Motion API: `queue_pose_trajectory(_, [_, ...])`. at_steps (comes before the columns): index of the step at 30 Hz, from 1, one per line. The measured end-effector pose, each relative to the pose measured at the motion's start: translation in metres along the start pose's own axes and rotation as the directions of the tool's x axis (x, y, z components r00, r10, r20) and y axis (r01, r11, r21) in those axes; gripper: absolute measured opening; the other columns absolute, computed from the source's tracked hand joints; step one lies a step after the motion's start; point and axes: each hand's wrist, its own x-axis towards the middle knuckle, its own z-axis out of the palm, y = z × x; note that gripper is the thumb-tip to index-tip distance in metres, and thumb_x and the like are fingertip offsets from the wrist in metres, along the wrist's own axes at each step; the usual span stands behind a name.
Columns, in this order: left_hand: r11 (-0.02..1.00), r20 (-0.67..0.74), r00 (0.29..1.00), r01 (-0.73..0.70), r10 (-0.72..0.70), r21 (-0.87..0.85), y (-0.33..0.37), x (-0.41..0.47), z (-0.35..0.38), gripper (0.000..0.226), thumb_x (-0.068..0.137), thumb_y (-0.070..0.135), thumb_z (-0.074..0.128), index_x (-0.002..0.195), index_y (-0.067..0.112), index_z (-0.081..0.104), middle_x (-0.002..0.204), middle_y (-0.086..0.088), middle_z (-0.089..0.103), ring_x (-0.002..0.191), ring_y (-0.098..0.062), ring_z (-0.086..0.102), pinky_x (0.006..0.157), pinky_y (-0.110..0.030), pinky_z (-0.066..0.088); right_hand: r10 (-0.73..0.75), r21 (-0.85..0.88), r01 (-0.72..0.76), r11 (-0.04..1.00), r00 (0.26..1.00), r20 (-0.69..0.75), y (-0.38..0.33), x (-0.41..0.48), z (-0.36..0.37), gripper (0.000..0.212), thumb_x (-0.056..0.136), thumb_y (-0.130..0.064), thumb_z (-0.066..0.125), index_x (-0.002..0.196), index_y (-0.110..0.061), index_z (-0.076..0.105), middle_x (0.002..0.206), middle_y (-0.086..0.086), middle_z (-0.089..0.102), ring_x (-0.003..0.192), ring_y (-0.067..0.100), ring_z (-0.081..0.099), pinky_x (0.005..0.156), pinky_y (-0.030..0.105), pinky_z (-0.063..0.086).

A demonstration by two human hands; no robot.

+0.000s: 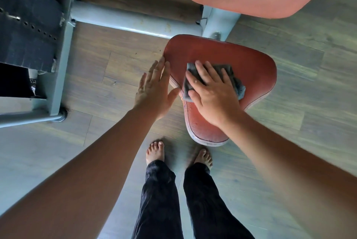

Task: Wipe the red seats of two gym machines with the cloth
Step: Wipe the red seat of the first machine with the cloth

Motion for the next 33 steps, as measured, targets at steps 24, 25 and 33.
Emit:
queue_pose_trajectory(24, [0.982, -0.002, 0.982, -0.186, 0.186, 0.014, 0.035, -0.010, -0.004, 0.069, 0.109, 0.048, 0.035, 0.167, 0.023, 0.008, 0.176, 0.007, -0.006, 0.162, -0.018, -0.006, 0.131, -0.048, 0.007, 0.400, 0.108, -0.394, 0.913, 0.916, -0.039, 0.000, -0.030, 0.013, 0.060, 0.099, -0.053, 0.036, 0.156, -0.038, 0.034, 0.170, 0.002, 0.024, 0.157, 0.026, 0.020, 0.126, 0.054, 0.014])
queue_pose_trajectory(25, [0.982, -0.017, 0.982, -0.188, 0.189, 0.009, 0.037, -0.009, -0.004, 0.068, 0.108, 0.047, 0.036, 0.167, 0.023, 0.011, 0.176, 0.007, -0.003, 0.162, -0.018, -0.004, 0.131, -0.048, 0.007, 0.427, 0.098, -0.421, 0.902, 0.902, -0.058, -0.010, -0.037, 0.015, 0.060, 0.099, -0.052, 0.036, 0.157, -0.036, 0.034, 0.169, 0.004, 0.024, 0.156, 0.028, 0.021, 0.125, 0.056, 0.014])
queue_pose_trajectory(33, [0.982, -0.022, 0.982, -0.186, 0.187, 0.020, 0.037, -0.007, 0.007, 0.065, 0.109, 0.049, 0.031, 0.167, 0.025, 0.012, 0.176, 0.007, -0.001, 0.162, -0.017, -0.004, 0.131, -0.048, 0.008, 0.283, 0.099, -0.279, 0.955, 0.959, -0.028, 0.014, -0.035, 0.009, 0.059, 0.101, -0.051, 0.034, 0.158, -0.033, 0.033, 0.169, 0.005, 0.025, 0.156, 0.028, 0.023, 0.124, 0.055, 0.020])
